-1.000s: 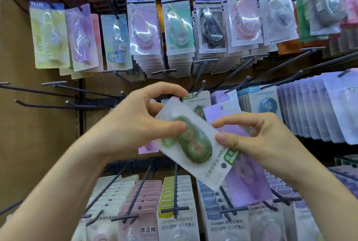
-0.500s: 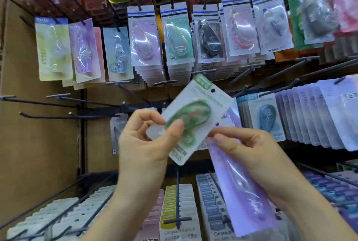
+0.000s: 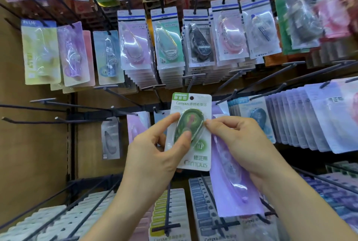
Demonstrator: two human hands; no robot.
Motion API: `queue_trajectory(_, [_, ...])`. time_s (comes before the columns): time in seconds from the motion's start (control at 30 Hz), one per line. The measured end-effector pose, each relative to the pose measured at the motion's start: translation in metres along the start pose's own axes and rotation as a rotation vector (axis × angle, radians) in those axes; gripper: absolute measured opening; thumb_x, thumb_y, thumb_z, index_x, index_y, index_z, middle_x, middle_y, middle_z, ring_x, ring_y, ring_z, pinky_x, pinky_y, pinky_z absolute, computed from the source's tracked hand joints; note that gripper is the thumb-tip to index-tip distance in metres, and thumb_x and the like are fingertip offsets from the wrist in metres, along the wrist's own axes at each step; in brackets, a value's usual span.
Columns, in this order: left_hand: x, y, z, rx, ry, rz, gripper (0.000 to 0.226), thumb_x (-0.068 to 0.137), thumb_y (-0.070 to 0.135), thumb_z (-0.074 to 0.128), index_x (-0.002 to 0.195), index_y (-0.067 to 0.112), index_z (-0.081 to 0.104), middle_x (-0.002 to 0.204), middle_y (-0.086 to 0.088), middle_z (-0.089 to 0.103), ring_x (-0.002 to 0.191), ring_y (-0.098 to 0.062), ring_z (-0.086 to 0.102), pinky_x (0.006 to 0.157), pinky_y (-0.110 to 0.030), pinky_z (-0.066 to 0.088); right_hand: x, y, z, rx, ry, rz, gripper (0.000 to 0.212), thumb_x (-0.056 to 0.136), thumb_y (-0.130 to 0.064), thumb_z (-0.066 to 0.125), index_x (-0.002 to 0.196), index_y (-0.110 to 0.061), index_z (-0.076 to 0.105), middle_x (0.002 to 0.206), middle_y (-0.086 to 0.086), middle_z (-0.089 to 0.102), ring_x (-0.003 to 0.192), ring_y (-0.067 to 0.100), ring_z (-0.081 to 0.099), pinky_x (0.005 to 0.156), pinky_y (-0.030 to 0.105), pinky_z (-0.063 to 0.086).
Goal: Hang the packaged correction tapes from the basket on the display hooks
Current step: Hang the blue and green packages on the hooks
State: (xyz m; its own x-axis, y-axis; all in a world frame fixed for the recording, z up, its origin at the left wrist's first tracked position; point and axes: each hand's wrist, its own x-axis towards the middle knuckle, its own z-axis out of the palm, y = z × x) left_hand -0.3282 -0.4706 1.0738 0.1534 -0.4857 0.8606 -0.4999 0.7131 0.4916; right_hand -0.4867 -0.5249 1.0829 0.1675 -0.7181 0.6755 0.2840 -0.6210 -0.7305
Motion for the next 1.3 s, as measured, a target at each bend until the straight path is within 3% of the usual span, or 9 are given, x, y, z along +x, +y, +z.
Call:
queue_trajectory(0.13, [0.005,0.000,-0.004,0.110,-0.032,0.036,0.056,0.072,0.054,0.062,0.126,0.037,0.062,0.056,0.000,0.045,0.049,-0.007,0.043,0.046,-0.019,0.037,0.005,-0.002,-0.003,-0.020,0.024,0.005,0.018,0.092,-0.015,0.065,0.084,-0.006,0.078,0.087,0.010,0.078,0.089,0.028,0.074,0.088,0.043,0.059])
queue_trajectory(0.33, [0.028,0.003,-0.007,0.175,-0.130,0.035,0.026,0.094,0.047,0.050,0.118,0.043,0.059,0.055,0.006,0.057,0.045,-0.005,0.046,0.046,-0.022,0.037,0.010,-0.009,-0.008,-0.035,0.028,0.028,0.019,0.093,-0.016,0.064,0.084,-0.006,0.077,0.080,0.008,0.077,0.078,0.023,0.075,0.072,0.030,0.061])
queue_trajectory(0.5, [0.051,-0.004,0.010,0.096,-0.194,-0.011,0.039,0.097,0.042,0.054,0.136,0.040,0.054,0.114,0.008,0.071,0.101,-0.006,0.068,0.091,-0.033,0.055,0.016,-0.008,-0.012,-0.108,-0.019,0.050,0.019,0.094,-0.018,0.064,0.087,-0.007,0.078,0.080,0.008,0.077,0.076,0.023,0.076,0.073,0.035,0.062])
queue_trajectory(0.6, [0.051,-0.015,0.011,0.151,-0.221,-0.046,0.059,0.075,0.060,0.061,0.132,0.053,0.049,0.114,0.012,0.070,0.098,-0.009,0.070,0.087,-0.040,0.058,0.022,0.000,-0.009,-0.137,-0.001,0.042,0.019,0.094,-0.016,0.065,0.084,-0.005,0.078,0.081,0.008,0.077,0.079,0.025,0.075,0.075,0.035,0.062])
queue_trajectory(0.8, [0.057,-0.040,0.010,0.209,-0.208,-0.059,0.059,0.085,0.026,0.076,0.134,0.047,0.051,0.103,0.012,0.070,0.083,-0.003,0.071,0.068,-0.027,0.061,0.033,0.027,-0.019,-0.393,0.148,-0.031,0.033,0.092,-0.026,0.066,0.085,0.006,0.071,0.077,0.023,0.067,0.068,0.027,0.059,0.065,0.036,0.048])
queue_trajectory(0.9, [0.070,-0.061,0.018,0.167,-0.176,-0.125,0.061,0.082,0.024,0.079,0.131,0.050,0.053,0.102,0.002,0.073,0.084,-0.013,0.074,0.073,-0.041,0.062,0.021,0.028,-0.041,-0.370,0.136,-0.018,0.013,0.091,-0.017,0.065,0.099,-0.014,0.075,0.092,-0.010,0.070,0.082,0.001,0.060,0.070,0.020,0.043])
queue_trajectory(1.0, [0.079,-0.077,0.030,0.182,-0.170,-0.146,0.064,0.084,0.025,0.077,0.137,0.048,0.048,0.092,0.005,0.072,0.081,-0.007,0.072,0.071,-0.034,0.062,0.009,0.025,-0.059,-0.316,0.096,-0.043,0.038,0.090,-0.009,0.067,0.116,-0.038,0.062,0.116,-0.022,0.061,0.098,-0.014,0.057,0.079,0.014,0.046])
queue_trajectory(1.1, [0.080,-0.080,0.038,0.265,-0.153,-0.112,0.064,0.086,0.030,0.074,0.139,0.048,0.043,0.065,0.011,0.060,0.062,0.000,0.063,0.055,-0.018,0.050,0.003,0.024,-0.065,-0.079,0.098,-0.039,0.058,0.086,-0.005,0.072,0.122,-0.047,0.053,0.111,-0.002,0.072,0.095,0.015,0.072,0.084,0.039,0.058])
queue_trajectory(1.3, [0.080,-0.074,0.033,0.743,-0.203,-0.038,0.062,0.090,0.059,0.056,0.141,0.052,0.021,0.079,0.001,0.062,0.073,-0.019,0.061,0.061,-0.033,0.048,-0.002,0.024,-0.066,0.116,0.102,-0.044,0.089,0.061,-0.016,0.078,0.139,-0.039,0.040,0.104,0.006,0.077,0.098,0.026,0.073,0.094,0.048,0.053])
